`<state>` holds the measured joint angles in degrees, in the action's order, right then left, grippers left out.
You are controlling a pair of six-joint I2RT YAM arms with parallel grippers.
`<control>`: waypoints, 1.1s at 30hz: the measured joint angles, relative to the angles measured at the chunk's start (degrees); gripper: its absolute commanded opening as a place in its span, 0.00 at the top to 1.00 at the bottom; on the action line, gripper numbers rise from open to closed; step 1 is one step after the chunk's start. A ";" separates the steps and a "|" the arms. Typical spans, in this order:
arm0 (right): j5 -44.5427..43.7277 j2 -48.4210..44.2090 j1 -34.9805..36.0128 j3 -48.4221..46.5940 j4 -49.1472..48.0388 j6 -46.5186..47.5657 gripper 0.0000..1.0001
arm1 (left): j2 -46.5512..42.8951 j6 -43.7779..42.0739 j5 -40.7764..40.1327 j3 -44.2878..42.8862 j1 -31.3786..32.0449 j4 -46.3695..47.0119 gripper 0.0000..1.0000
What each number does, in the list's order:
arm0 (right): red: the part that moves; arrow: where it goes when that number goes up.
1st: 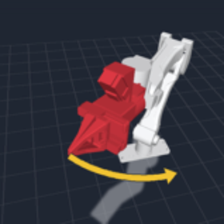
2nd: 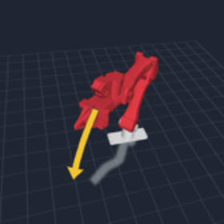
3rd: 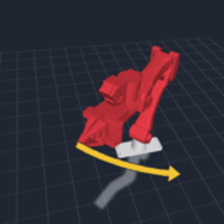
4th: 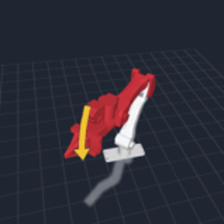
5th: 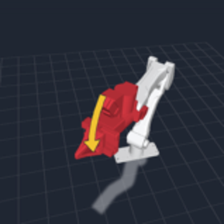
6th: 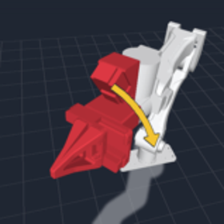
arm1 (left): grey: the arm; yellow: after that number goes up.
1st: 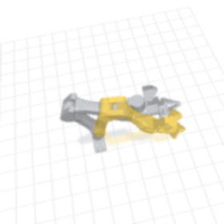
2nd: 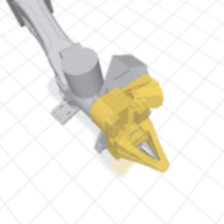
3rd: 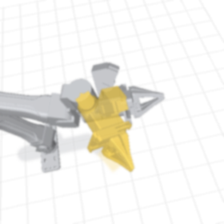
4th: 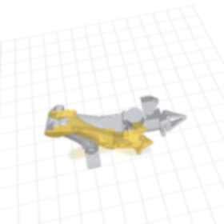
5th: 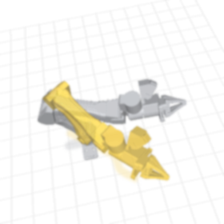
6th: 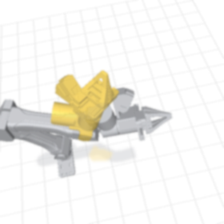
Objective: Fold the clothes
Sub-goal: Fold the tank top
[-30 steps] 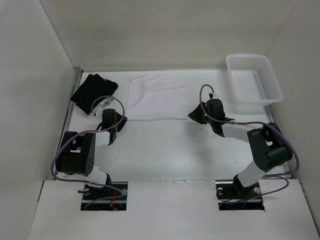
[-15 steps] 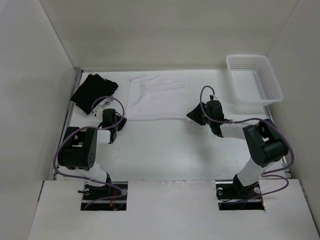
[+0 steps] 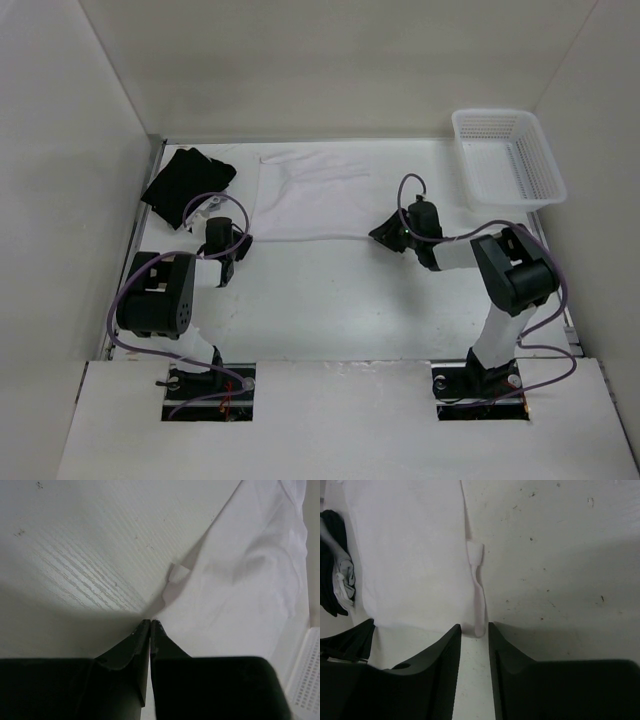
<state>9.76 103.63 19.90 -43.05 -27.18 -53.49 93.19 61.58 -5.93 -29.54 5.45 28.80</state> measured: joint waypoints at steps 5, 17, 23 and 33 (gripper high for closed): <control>0.76 1.84 -0.04 -1.07 -0.28 -1.14 0.91 | 0.55 0.42 -0.17 0.00 0.22 1.01 1.00; -3.85 -20.15 1.75 5.60 3.02 1.51 0.97 | -21.35 -1.27 -0.68 1.29 4.42 -5.79 1.00; -11.19 -51.15 9.75 3.08 15.47 8.46 0.96 | -54.34 -5.03 -3.34 -1.90 5.31 -18.71 1.00; -28.41 -70.20 29.27 -10.12 38.62 15.37 0.95 | -70.99 -7.98 -5.90 -12.35 10.38 -35.95 1.00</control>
<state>-18.65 33.43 49.17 -53.17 11.44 -38.13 22.20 53.60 -11.84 -41.89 15.84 -7.16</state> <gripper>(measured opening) 0.046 0.018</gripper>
